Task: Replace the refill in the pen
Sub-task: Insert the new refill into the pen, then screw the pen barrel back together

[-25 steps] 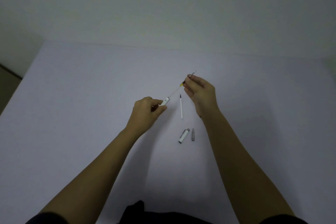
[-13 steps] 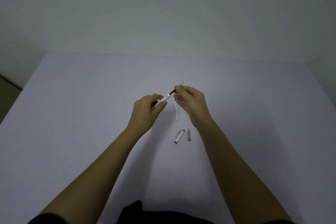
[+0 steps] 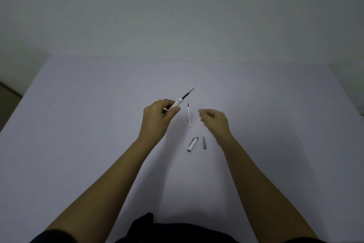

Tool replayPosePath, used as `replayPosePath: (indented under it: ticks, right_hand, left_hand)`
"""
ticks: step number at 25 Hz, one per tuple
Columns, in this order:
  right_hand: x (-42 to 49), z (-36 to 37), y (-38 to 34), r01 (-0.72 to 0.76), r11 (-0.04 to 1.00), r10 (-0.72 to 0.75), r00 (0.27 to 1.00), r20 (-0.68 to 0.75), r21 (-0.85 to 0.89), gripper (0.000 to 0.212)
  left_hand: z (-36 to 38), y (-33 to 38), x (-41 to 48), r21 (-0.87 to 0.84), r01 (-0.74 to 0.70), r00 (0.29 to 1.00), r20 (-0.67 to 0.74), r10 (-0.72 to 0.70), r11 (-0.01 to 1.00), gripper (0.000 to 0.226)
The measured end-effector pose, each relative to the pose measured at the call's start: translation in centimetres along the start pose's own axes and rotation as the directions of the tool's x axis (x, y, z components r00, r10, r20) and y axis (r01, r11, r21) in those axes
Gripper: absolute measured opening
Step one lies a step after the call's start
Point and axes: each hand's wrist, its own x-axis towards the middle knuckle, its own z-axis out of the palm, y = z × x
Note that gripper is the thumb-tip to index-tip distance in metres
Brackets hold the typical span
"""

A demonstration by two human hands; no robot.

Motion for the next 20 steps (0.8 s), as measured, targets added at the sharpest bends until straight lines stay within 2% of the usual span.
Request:
replayPosePath:
  ticks: [2, 4, 6, 10, 13, 16, 18, 20]
  right_hand:
    - [0.2, -0.2, 2.5, -0.01, 0.966, -0.011, 0.997, -0.077, -0.258, 0.02]
    - [0.0, 0.0, 4.8, -0.028, 0.917, 0.005, 0.998, -0.058, -0.397, 0.026]
    - [-0.2, 0.4, 6.3, -0.057, 0.882, 0.045, 0.998, -0.036, -0.468, 0.031]
    - [-0.1, 0.9, 7.8, -0.112, 0.833, 0.095, 0.994, -0.059, -0.542, 0.029]
    - [0.4, 0.6, 6.6, -0.121, 0.911, 0.091, 0.991, -0.094, -0.394, 0.027]
    - [1.3, -0.1, 2.7, -0.101, 0.995, 0.101, 0.987, -0.128, 0.011, 0.02]
    - [1.5, -0.8, -0.4, -0.066, 0.956, 0.091, 0.993, -0.076, 0.286, 0.013]
    - [1.3, -1.5, -2.8, -0.018, 0.899, 0.039, 0.998, -0.04, 0.438, 0.011]
  left_hand:
    - [-0.1, 0.0, -0.1, -0.005, 0.001, 1.0, 0.001, -0.001, 1.0, 0.01]
    - [-0.2, -0.1, 0.0, -0.001, -0.002, 1.0, 0.001, 0.002, 1.0, 0.01]
    - [-0.3, -0.1, 0.1, 0.008, -0.005, 1.0, -0.003, 0.005, 1.0, 0.01]
    - [-0.5, -0.2, 0.2, 0.013, -0.002, 1.0, -0.012, 0.002, 1.0, 0.011]
    - [-0.6, -0.4, 0.1, 0.023, 0.0, 1.0, -0.011, 0.0, 1.0, 0.011]
    - [-0.5, -0.6, -0.1, 0.046, 0.005, 1.0, -0.002, -0.005, 0.999, 0.01]
    - [-0.4, -0.7, -0.3, 0.056, 0.003, 1.0, 0.004, -0.004, 0.998, 0.011]
    - [-0.2, -0.6, -0.5, 0.061, -0.005, 1.0, 0.009, 0.005, 0.998, 0.011]
